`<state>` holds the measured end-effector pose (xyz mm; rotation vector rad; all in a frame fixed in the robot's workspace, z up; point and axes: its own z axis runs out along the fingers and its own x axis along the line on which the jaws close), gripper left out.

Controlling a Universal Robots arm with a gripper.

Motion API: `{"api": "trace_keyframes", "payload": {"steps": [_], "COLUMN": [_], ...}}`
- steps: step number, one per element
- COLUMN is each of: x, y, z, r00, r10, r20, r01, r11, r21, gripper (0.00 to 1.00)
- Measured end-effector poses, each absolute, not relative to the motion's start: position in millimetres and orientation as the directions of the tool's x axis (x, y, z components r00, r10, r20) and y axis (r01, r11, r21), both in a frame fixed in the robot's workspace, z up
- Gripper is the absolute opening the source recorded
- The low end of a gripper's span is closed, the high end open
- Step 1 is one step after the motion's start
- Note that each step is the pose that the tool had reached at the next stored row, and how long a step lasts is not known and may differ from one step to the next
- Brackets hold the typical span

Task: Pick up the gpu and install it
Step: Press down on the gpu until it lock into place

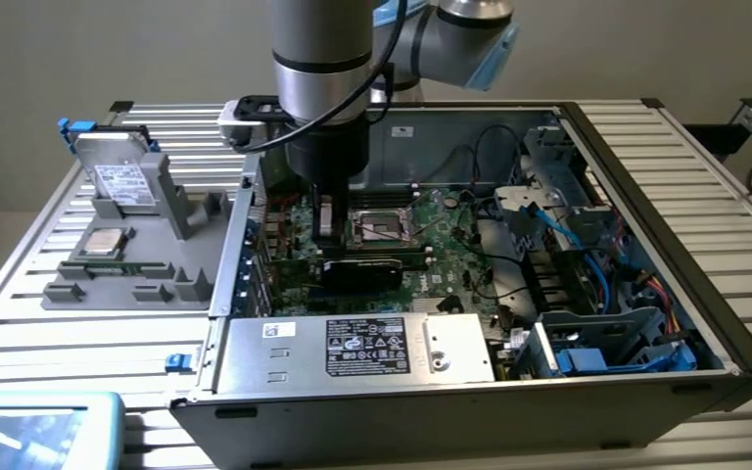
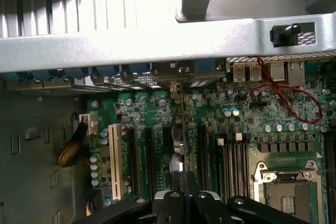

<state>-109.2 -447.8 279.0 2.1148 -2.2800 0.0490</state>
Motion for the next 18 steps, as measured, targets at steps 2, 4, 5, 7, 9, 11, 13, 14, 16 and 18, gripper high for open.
{"api": "trace_keyframes", "payload": {"steps": [2, 4, 5, 7, 9, 11, 13, 14, 16, 18], "x": [-109, -110, -111, -112, -112, -113, -113, -113, -113, -113], "y": [-448, -448, -448, -448, -448, -448, -448, -448, -448, -448], "z": [276, 275, 275, 275, 274, 273, 271, 270, 268, 265], "r00": [-0.075, -0.076, -0.075, -0.075, -0.075, -0.075, -0.075, -0.075, -0.075, -0.075], "r10": [-0.996, -0.996, -0.996, -0.996, -0.996, -0.996, -0.997, -0.997, -0.997, -0.997], "r20": [0.044, 0.044, 0.044, 0.042, 0.040, 0.037, 0.034, 0.032, 0.032, 0.029], "r01": [-0.997, -0.997, -0.997, -0.997, -0.997, -0.997, -0.997, -0.997, -0.997, -0.997], "r11": [0.075, 0.075, 0.075, 0.075, 0.075, 0.075, 0.075, 0.075, 0.075, 0.075], "r21": [-0.003, -0.004, -0.004, -0.004, -0.004, -0.004, -0.004, -0.004, -0.004, -0.004], "gripper": [0.12, 0.12, 0.12, 0.12, 0.12, 0.12, 0.12, 0.12, 0.12, 0.12]}}
